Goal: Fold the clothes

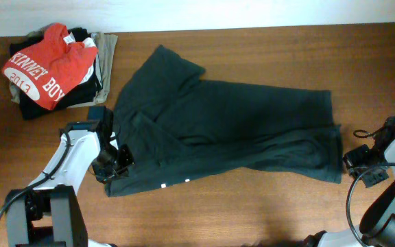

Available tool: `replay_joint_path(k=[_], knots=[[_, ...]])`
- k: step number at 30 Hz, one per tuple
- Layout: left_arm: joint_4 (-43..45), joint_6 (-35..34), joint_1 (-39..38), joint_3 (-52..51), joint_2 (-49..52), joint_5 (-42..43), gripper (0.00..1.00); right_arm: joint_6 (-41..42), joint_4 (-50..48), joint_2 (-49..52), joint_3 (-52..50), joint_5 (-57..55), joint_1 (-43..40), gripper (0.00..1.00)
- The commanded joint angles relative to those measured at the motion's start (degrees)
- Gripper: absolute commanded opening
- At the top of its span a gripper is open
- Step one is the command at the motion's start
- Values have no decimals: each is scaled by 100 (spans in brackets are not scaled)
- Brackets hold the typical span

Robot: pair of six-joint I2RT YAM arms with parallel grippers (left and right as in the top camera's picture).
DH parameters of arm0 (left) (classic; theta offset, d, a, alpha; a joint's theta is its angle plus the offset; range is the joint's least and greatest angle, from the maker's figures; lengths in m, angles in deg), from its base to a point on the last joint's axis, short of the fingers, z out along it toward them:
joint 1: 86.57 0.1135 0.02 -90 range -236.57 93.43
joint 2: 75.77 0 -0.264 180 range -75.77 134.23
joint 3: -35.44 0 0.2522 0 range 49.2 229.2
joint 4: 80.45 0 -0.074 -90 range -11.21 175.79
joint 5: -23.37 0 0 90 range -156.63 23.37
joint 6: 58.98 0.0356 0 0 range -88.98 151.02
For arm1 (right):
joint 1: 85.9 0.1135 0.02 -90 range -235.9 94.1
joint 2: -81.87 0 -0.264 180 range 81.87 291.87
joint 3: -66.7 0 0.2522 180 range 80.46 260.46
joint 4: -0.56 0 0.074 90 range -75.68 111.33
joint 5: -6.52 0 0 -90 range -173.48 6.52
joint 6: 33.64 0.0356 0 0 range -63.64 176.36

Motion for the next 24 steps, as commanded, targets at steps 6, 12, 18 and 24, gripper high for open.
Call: replay_joint_path(k=[6,12,18,24], knots=[[153,236,2,-4,-85,-39,1,-973,66,-1266,4,826,1060,4],[317,234,-2,-7,-85,-24,2,-538,-240,-308,-223,544,1585,4],[348,238,-2,-4,-85,-46,2,-39,-302,282,-223,168,1567,4],[363,238,-2,-7,-85,-46,9,-68,-350,286,-223,-387,968,4]])
